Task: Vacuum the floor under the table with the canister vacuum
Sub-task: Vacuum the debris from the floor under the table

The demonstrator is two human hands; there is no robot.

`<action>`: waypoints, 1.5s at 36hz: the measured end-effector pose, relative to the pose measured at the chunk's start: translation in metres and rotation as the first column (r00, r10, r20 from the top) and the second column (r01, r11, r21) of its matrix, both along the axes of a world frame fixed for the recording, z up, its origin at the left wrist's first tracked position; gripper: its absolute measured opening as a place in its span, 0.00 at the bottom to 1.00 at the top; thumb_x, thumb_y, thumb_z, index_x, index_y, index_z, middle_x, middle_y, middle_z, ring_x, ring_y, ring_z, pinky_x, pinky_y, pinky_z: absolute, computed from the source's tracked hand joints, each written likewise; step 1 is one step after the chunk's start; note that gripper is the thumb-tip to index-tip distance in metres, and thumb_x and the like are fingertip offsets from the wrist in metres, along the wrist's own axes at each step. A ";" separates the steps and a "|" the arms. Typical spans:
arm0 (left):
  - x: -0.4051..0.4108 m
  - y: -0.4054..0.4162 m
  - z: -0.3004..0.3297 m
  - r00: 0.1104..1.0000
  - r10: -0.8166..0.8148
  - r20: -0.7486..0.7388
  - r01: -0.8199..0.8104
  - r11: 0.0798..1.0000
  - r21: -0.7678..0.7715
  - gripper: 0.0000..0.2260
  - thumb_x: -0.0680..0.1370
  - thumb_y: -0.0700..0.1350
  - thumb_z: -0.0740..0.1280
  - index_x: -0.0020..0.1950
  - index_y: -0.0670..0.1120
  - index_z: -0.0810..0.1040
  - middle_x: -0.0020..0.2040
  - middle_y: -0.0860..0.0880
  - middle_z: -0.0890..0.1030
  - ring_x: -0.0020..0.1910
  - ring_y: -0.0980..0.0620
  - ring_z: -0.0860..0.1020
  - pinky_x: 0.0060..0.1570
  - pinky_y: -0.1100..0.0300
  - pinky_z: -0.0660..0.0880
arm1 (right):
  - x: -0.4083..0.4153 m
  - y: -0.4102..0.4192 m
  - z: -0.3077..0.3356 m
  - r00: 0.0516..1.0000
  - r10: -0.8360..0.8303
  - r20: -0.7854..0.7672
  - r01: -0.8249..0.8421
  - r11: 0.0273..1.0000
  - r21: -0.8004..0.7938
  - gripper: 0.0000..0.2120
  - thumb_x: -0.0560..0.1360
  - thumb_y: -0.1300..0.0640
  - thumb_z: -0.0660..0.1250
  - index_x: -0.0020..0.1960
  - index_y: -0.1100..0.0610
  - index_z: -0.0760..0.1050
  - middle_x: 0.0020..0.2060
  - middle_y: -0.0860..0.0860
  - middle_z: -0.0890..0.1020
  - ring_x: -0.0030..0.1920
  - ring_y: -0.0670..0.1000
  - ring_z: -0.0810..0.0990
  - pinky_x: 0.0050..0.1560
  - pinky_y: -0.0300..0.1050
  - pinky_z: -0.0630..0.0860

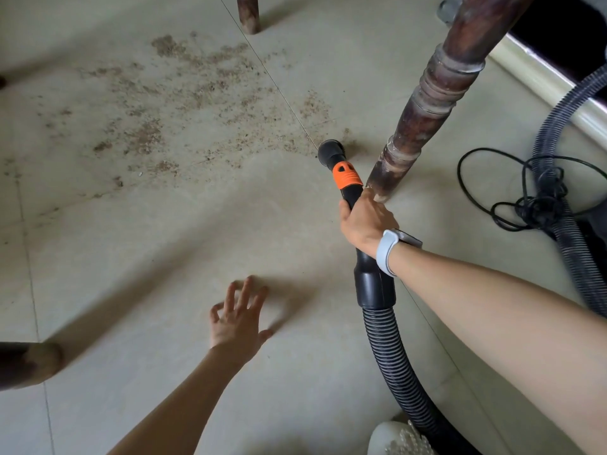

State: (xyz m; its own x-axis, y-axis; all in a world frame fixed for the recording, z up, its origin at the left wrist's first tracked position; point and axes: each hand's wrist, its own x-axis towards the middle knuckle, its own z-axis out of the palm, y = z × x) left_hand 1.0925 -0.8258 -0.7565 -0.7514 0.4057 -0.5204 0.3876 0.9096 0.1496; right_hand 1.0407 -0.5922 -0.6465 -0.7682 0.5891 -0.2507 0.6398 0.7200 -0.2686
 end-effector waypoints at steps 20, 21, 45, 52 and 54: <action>0.001 0.003 -0.001 1.000 0.022 0.005 -0.022 1.000 -0.002 0.33 0.76 0.58 0.64 0.76 0.57 0.50 0.77 0.53 0.39 0.76 0.48 0.41 0.69 0.49 0.57 | -0.002 0.017 -0.013 0.963 -0.263 -0.054 0.255 0.959 -0.123 0.22 0.81 0.47 0.55 0.64 0.64 0.63 0.57 0.62 0.77 0.56 0.66 0.77 0.52 0.52 0.71; 0.001 0.003 -0.001 1.000 0.023 0.004 -0.023 1.000 -0.001 0.33 0.76 0.58 0.65 0.76 0.57 0.50 0.77 0.53 0.39 0.76 0.48 0.41 0.70 0.48 0.57 | -0.001 0.017 -0.015 0.961 -0.270 -0.058 0.261 0.956 -0.134 0.22 0.81 0.47 0.55 0.64 0.64 0.63 0.57 0.62 0.77 0.56 0.65 0.77 0.51 0.51 0.71; -0.001 0.002 0.004 0.999 0.040 0.011 -0.040 0.999 0.008 0.33 0.76 0.59 0.64 0.76 0.58 0.50 0.78 0.54 0.40 0.76 0.49 0.42 0.69 0.47 0.57 | 0.035 0.008 -0.033 0.949 -0.302 -0.094 0.212 0.827 -0.521 0.17 0.77 0.47 0.64 0.56 0.60 0.68 0.46 0.58 0.81 0.44 0.59 0.81 0.43 0.45 0.73; -0.015 0.013 0.014 0.978 0.171 0.123 -0.186 0.974 0.128 0.28 0.79 0.55 0.62 0.76 0.52 0.56 0.78 0.53 0.51 0.76 0.48 0.48 0.71 0.47 0.59 | 0.054 0.005 -0.031 0.966 -0.227 -0.127 0.131 0.846 -0.517 0.16 0.79 0.47 0.61 0.53 0.61 0.65 0.36 0.49 0.72 0.37 0.52 0.74 0.33 0.44 0.66; -0.022 0.018 0.019 0.973 0.191 0.134 -0.212 0.962 0.172 0.26 0.79 0.54 0.61 0.75 0.50 0.59 0.77 0.50 0.55 0.76 0.48 0.53 0.71 0.49 0.60 | 0.054 0.005 -0.029 0.968 -0.208 -0.142 0.105 0.848 -0.520 0.16 0.79 0.47 0.60 0.52 0.61 0.64 0.36 0.50 0.72 0.35 0.51 0.74 0.31 0.43 0.67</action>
